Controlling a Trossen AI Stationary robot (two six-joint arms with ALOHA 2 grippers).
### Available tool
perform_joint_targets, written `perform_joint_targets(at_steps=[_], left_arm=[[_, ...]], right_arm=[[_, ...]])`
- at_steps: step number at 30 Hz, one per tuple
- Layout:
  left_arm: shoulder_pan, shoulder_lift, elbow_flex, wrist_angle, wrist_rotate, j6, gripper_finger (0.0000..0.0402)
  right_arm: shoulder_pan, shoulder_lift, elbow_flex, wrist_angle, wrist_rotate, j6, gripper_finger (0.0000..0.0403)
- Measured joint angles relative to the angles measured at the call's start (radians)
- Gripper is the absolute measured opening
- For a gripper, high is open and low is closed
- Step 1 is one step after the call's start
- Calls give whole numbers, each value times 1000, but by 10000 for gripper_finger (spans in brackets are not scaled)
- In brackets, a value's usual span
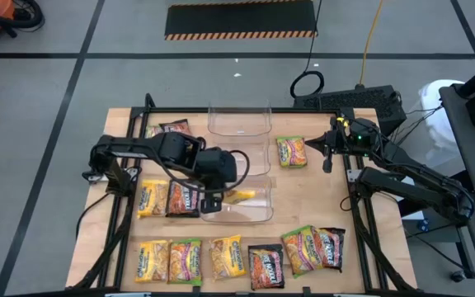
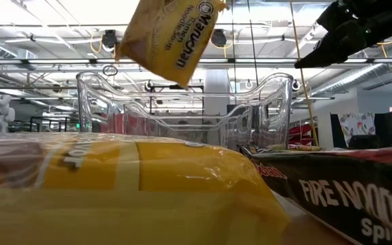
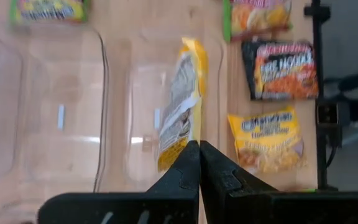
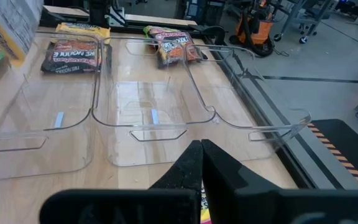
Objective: Sort Maruchan noodles
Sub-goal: Put the yellow noodle pack into the bottom transparent bin
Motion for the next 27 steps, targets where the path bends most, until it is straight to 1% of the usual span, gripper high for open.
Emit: perform_joint_targets(at_steps=[10, 20, 27], left_arm=[[-1, 65, 0, -114, 35, 34, 0], [6, 114, 2, -79, 37, 122, 0], [29, 129, 1, -49, 30, 147, 0]], right_arm=[[0, 0, 0, 0, 1, 2, 0], [0, 0, 0, 1, 1, -3, 0], [0, 0, 0, 1, 1, -1, 0]])
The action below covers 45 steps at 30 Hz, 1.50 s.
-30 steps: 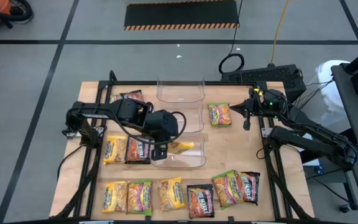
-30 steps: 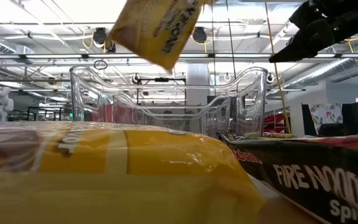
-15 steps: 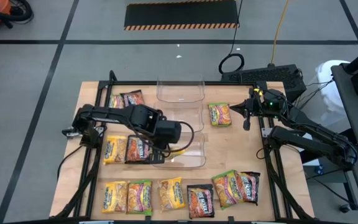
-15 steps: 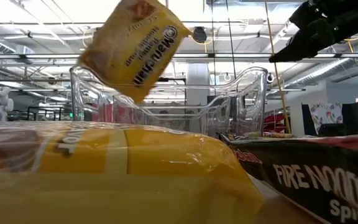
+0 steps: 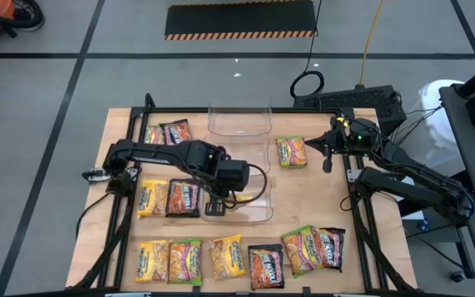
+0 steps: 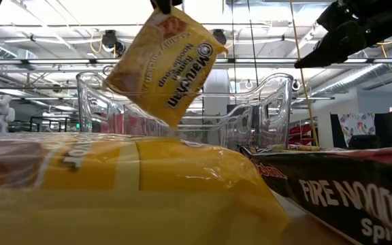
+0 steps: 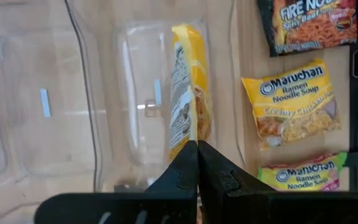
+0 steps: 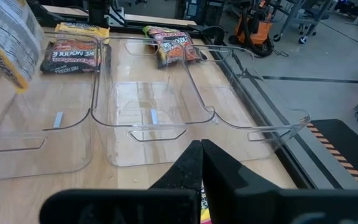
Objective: Sort Maruchan noodles
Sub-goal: Put the yellow noodle pack into the bottom transparent bin
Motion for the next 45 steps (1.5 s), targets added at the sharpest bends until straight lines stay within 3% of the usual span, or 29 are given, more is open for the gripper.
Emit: perform_joint_targets(at_steps=[12, 19, 35, 45], left_arm=[[30, 2, 0, 85, -40, 44, 0], [40, 2, 0, 121, -49, 57, 0], [43, 1, 0, 113, -49, 65, 0], [47, 1, 0, 92, -156, -259, 0]], right_arm=[[0, 0, 0, 0, -9, 4, 0], [6, 0, 0, 0, -132, 55, 0], [131, 7, 0, 0, -158, 101, 0], [144, 7, 0, 0, -151, 108, 0]])
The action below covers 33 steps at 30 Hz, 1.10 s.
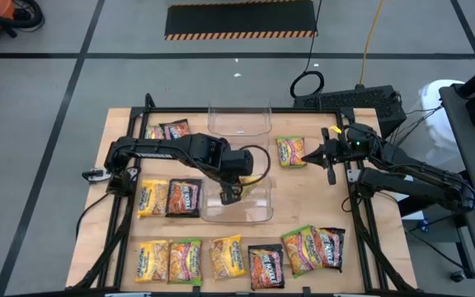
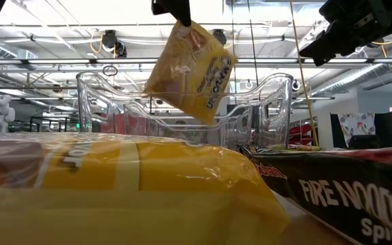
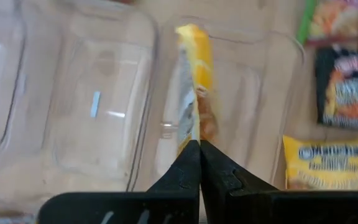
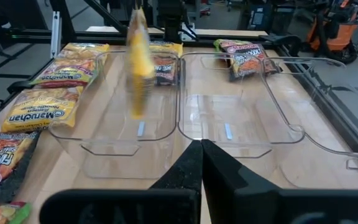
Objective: Sort Maruchan noodles
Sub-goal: Put the yellow noodle pack into the bottom transparent bin
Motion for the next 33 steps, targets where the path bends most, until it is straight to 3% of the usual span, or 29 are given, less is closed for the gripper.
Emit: perform_joint_targets(at_steps=[18, 33], left_arm=[[-76, 0, 0, -4, -161, -530, 0], [-170, -1, 0, -185, -316, -1064, 0]], right_arm=[[0, -1, 0, 0, 27, 11, 0], [-1, 0, 0, 1, 56, 27, 0]])
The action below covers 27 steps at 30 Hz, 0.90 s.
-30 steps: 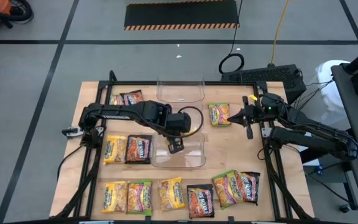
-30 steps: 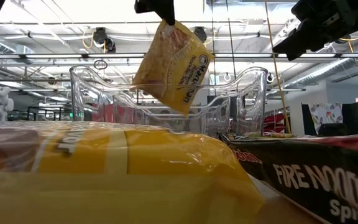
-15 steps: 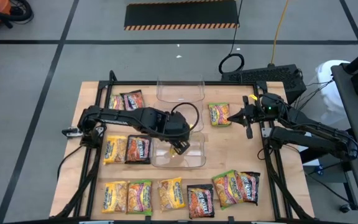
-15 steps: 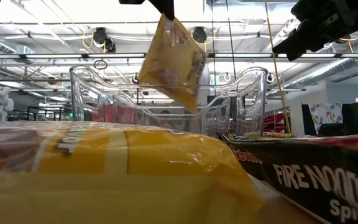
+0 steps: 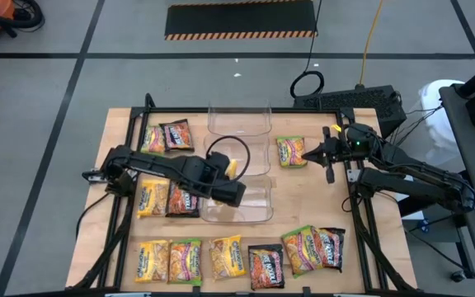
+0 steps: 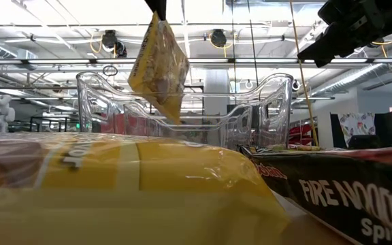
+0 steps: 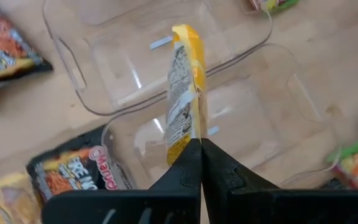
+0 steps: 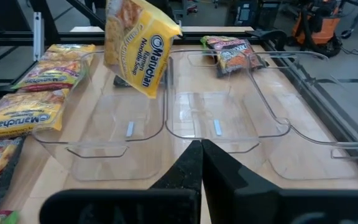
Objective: Sort Maruchan noodles
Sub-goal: Put the yellow noodle pack into the bottom transparent bin
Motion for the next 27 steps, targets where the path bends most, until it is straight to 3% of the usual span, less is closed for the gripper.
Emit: perform_joint_targets(at_steps=[18, 27], left_arm=[[-54, 97, -5, -24, -26, -228, 0], [-74, 97, -82, -27, -6, -353, 0]], right_arm=[[0, 0, 0, 18, -3, 33, 0], [0, 0, 0, 24, -4, 33, 0]])
